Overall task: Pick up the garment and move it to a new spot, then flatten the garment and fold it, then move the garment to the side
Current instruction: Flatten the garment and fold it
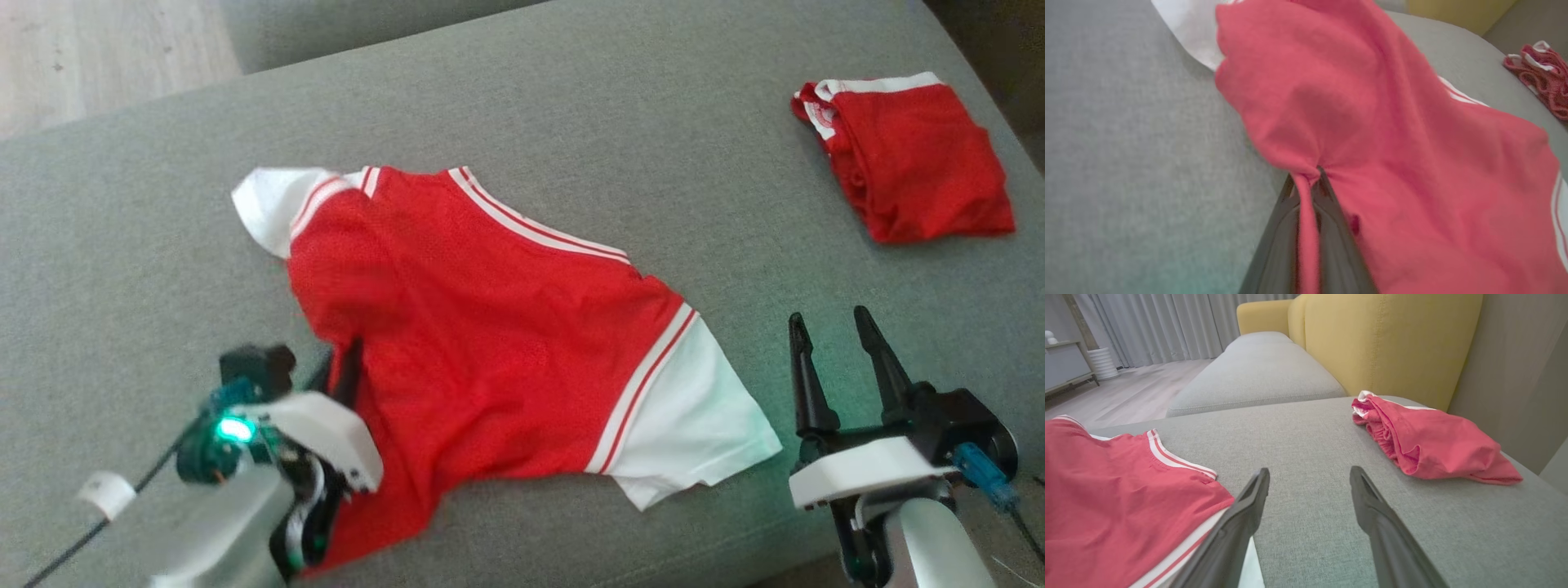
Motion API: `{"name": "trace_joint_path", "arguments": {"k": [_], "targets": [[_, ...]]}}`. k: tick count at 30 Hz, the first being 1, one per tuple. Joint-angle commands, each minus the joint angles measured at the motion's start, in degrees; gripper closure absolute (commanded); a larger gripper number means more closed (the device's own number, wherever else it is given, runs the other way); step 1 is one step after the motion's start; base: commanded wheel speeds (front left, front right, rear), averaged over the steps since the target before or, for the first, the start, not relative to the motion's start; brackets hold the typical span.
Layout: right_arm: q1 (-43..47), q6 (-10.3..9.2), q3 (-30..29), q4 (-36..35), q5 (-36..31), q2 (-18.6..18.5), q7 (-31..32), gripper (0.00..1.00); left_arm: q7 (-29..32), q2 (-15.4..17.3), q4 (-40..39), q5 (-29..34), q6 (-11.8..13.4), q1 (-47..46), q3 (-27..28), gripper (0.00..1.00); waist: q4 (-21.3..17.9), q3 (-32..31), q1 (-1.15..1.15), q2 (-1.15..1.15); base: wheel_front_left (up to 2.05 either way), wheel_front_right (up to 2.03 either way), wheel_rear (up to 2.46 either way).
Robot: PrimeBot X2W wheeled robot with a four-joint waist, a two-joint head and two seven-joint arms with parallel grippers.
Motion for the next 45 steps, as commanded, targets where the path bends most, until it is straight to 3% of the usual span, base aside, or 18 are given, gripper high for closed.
{"name": "trace_joint_path", "arguments": {"k": [1,8,13,14,15,16,17,19,22,27,32,38,45], "targets": [[-1.92,-0.05,1.44,-1.63,-0.27,-0.36,-0.63,0.0,-2.02,0.85,0.92,1.37,0.74,-4.92,3.15,1.0,-0.43,0.37,0.0,0.0,0.0,0.0,0.0],[-2.15,-0.05,1.52,-1.34,-0.63,-0.36,-0.63,0.0,-7.65,0.48,10.88,3.99,1.41,-13.52,6.1,1.0,-1.7,1.18,0.0,0.0,0.0,0.0,0.0],[-2.22,-0.05,1.64,-1.01,-0.58,-0.36,-0.63,0.0,-12.42,0.59,18.44,6.99,-0.76,-18.2,6.01,1.0,-2.34,1.39,0.0,0.0,0.0,0.0,0.0],[-2.18,-0.05,1.61,-0.95,-0.58,-0.36,-0.63,0.0,-13.11,0.44,19.41,7.4,-0.86,-18.52,6.19,0.71,-2.34,1.33,0.0,0.0,0.0,0.0,0.0],[-2.1,-0.05,1.58,-0.84,-0.62,-0.36,-0.63,0.0,-13.64,0.24,20.19,7.74,-1.03,-18.59,6.38,0.48,-2.33,1.13,0.0,0.0,0.0,0.0,0.0],[-2.03,-0.05,1.52,-0.7,-0.66,-0.36,-0.63,0.0,-14.05,-0.07,20.67,7.77,-1.25,-18.39,6.81,0.05,-2.29,0.9,0.0,0.0,0.0,0.0,0.0],[-1.95,-0.05,1.38,-0.62,-0.67,-0.36,-0.63,0.0,-14.39,-0.25,20.82,8.05,-1.25,-18.05,7.29,0.0,-2.2,0.52,0.0,0.0,0.0,0.0,0.0],[-1.83,-0.05,1.2,-0.6,-0.69,-0.36,-0.63,0.0,-14.62,-0.29,20.51,8.73,-1.13,-17.53,7.67,0.0,-2.09,0.14,0.0,0.0,0.0,0.0,0.0],[-1.24,-0.05,0.12,-1.13,-0.79,-0.36,-0.63,0.0,-14.81,-0.27,13.84,11.62,0.69,-14.14,13.24,0.0,-1.35,-1.1,0.0,0.0,0.0,0.0,0.0],[0.03,-0.05,-2.03,-2.57,-1.4,-0.36,-0.63,0.0,-14.84,-1.43,-1.36,18.14,3.88,0.06,23.92,0.0,0.61,-3.55,0.0,0.0,0.0,0.0,0.0],[1.37,-0.05,-3.47,-3.15,-2.04,-0.36,-0.63,0.0,-14.85,-4.13,-11.13,23.42,5.03,14.6,29.72,0.0,2.59,-5.4,0.0,0.0,0.0,0.0,0.0],[2.47,-0.05,-3.07,-2.94,-2.49,-0.36,-0.63,0.0,-14.85,-7.23,-15.15,25.86,3.18,26.37,32.61,0.0,3.82,-6.21,0.0,0.0,0.0,0.0,0.0],[2.63,-0.05,-2.53,-2.69,-2.54,-0.36,-0.63,0.0,-13.83,-8.26,-9.14,25.92,-1.16,31.37,29.8,0.0,4.2,-6.08,0.0,0.0,0.0,0.0,0.0]]}}
